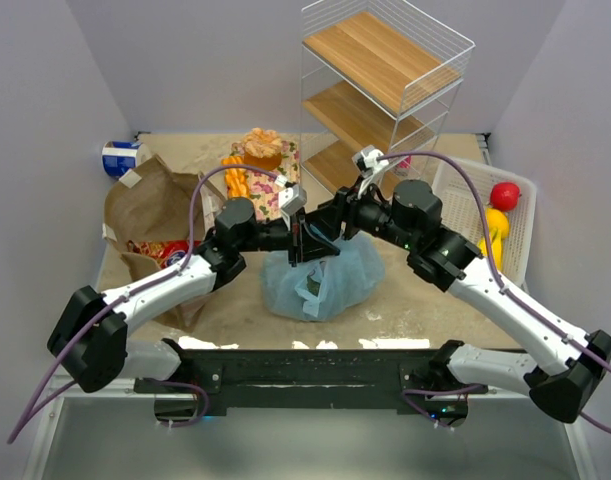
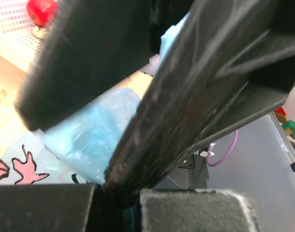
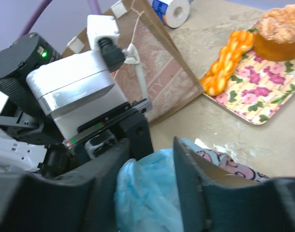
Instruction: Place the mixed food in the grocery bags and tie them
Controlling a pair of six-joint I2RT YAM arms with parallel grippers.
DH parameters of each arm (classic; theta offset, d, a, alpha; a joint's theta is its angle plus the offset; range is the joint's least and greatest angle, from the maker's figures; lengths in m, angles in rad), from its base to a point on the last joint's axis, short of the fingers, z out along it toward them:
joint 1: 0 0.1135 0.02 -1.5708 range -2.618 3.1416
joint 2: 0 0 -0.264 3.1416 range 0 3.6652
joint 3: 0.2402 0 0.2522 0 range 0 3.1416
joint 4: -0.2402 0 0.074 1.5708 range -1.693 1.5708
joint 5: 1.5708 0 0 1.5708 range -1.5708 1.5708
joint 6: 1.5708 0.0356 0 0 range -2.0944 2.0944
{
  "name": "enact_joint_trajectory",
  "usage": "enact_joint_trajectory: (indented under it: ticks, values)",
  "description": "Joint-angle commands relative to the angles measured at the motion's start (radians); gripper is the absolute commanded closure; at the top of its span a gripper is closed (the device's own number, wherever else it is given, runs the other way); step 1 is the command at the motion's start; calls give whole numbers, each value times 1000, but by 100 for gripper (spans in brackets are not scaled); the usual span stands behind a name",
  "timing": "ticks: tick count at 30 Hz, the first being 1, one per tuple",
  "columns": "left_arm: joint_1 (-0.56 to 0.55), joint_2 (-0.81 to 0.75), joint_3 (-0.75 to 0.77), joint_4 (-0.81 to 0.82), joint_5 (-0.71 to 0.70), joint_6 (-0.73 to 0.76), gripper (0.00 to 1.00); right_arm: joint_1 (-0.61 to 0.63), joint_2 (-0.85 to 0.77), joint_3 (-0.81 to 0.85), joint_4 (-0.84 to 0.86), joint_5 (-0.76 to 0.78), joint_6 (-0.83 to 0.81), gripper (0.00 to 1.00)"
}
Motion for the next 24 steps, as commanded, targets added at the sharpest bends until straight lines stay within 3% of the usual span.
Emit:
enact_joint_trajectory:
  ticks: [1,7,10,17,24]
  values:
    - [-7,4,6,48,-14,24,100,20,-48,98,-46,-4,30,43]
    - [-6,-2,9,29,13,59,100,18,-87,199,-175,132,27,32]
    - [-7,-35,4,-3,36,101,100,11,-98,210,-241,218,9,31]
    - [-7,-81,9,-98,55,201,100,-5,-83,112,-234,175,35,34]
    - [-21,-90,6,-110,59,217,100,-5,-89,11,-102,79,99,34]
